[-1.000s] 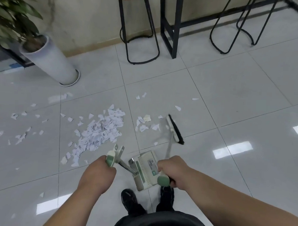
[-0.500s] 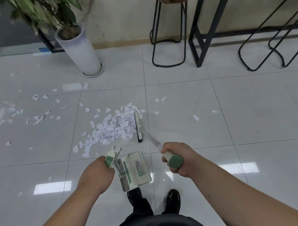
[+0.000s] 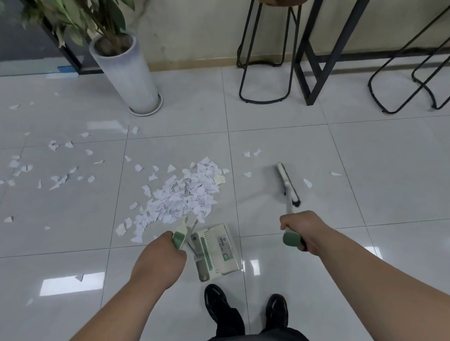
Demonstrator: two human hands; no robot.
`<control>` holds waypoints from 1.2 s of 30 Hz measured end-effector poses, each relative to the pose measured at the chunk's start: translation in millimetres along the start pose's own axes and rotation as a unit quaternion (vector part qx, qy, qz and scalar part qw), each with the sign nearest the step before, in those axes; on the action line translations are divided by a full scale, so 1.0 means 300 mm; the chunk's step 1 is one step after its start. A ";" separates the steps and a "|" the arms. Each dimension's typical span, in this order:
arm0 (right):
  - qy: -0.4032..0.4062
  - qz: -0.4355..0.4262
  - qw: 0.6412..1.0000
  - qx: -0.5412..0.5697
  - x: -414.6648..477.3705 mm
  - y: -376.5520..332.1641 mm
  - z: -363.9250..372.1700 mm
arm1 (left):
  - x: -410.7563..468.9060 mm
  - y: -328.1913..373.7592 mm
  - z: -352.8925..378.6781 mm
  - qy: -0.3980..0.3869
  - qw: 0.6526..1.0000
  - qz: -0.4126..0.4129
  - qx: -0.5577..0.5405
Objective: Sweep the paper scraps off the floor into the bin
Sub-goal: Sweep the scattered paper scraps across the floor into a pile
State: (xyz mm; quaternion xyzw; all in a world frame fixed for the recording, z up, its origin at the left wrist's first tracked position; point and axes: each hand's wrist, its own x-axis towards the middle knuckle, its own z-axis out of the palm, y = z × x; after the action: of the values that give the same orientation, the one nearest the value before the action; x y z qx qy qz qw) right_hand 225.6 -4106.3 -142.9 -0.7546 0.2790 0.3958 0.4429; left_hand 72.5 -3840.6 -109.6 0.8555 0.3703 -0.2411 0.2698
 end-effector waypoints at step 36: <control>0.028 0.039 0.995 0.089 -0.013 -0.240 -0.309 | 0.161 0.491 -0.112 0.003 0.996 0.087 0.001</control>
State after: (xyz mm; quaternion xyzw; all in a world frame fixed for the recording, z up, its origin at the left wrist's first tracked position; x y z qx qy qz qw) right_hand 311.6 -4155.9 -80.1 -0.7115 0.3547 0.3655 0.4842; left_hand 221.6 -3880.2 -72.7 0.8855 0.2948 -0.2142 0.2881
